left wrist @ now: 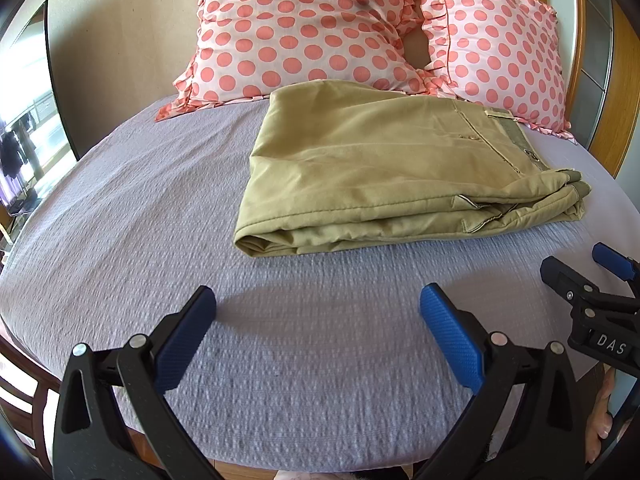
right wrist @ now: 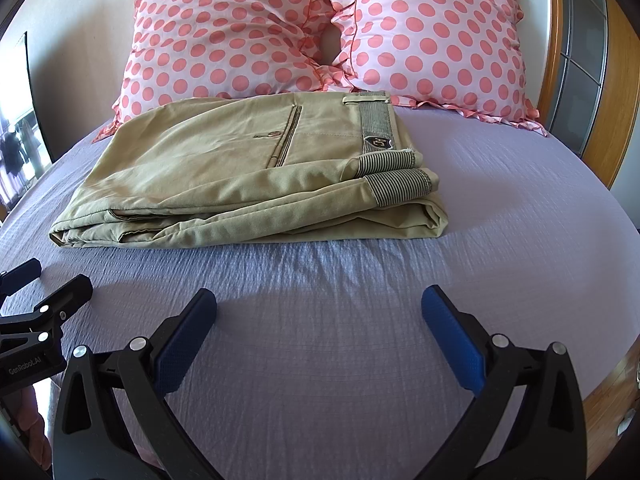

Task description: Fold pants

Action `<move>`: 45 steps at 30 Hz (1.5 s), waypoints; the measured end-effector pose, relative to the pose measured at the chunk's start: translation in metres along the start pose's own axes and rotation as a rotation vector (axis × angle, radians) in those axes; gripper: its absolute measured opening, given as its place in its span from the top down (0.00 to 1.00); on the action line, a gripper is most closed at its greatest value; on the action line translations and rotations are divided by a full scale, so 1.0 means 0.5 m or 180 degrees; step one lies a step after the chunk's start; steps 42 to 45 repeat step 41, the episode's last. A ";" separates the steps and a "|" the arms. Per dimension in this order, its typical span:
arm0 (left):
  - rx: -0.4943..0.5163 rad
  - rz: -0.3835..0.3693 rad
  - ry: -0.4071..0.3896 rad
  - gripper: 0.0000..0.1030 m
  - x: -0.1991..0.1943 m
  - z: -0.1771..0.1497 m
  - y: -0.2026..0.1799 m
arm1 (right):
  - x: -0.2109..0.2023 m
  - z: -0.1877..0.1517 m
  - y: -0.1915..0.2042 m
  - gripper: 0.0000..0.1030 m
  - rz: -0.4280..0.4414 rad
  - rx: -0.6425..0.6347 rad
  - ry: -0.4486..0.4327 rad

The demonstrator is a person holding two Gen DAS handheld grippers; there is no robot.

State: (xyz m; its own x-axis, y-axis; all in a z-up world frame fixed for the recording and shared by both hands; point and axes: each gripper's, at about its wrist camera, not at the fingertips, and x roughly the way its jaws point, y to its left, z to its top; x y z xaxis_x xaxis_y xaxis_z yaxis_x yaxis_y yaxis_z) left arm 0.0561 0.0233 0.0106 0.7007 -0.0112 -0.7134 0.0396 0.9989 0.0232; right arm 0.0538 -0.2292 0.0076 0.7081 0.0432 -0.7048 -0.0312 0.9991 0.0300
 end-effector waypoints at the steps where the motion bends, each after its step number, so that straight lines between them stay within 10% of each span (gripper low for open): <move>1: -0.0001 0.0000 0.0002 0.02 0.000 0.000 0.000 | 0.000 0.000 0.000 0.01 0.0000 0.0000 0.0000; 45: -0.0001 0.0003 -0.0032 0.02 -0.005 -0.001 -0.005 | 0.001 -0.001 -0.002 0.01 0.0000 0.0001 -0.0012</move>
